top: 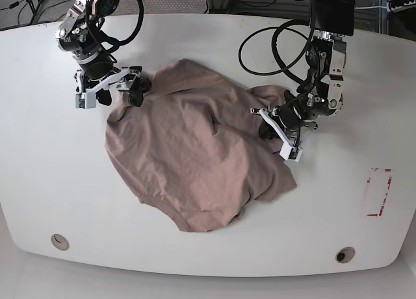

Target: Fold the T-shirt properly

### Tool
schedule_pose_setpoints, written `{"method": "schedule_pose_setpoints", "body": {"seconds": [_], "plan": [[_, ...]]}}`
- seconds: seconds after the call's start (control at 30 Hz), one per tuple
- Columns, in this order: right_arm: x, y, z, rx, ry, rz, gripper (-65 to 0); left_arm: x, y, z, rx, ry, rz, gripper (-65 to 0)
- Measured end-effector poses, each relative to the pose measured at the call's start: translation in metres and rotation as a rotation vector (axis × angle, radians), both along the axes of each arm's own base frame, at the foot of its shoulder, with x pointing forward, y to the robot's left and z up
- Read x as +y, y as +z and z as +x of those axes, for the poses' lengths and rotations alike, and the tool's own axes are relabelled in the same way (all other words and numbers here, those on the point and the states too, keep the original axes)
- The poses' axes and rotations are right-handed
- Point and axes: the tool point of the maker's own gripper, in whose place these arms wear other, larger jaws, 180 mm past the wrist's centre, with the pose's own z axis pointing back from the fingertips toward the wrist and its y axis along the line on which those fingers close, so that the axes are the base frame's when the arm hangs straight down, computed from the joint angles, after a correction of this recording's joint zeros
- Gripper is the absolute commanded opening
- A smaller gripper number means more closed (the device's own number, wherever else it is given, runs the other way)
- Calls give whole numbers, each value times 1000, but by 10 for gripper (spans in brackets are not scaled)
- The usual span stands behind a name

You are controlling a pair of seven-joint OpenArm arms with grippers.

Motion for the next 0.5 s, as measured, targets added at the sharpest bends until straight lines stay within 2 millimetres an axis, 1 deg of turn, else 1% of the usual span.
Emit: {"method": "schedule_pose_setpoints", "body": {"seconds": [0.07, 0.13, 0.27, 0.33, 0.4, 0.47, 0.5], "plan": [[0, 0, 0, 1, 0, 0, -127, 0, 0, 0, -1, 0, 0, -606], [1, 0, 0, 1, 2, 1, -127, 0, 2, 1, -6, 0, 0, -521], [2, 0, 0, -2, 1, 7, -130, -3, 7, 2, -17, -5, -3, -405], [2, 0, 0, -1, 1, 8, -134, -3, 9, 3, -23, -6, -3, -385], [3, 0, 0, 1, 2, 9, -141, -2, 11, 3, -28, -3, -2, -395], [3, 0, 0, 0, 2, 9, -189, 3, 12, 4, -33, 2, 6, -563], [3, 0, 0, 0, 2, 8, -193, 9, 12, 2, -33, 11, 13, -581]]}}
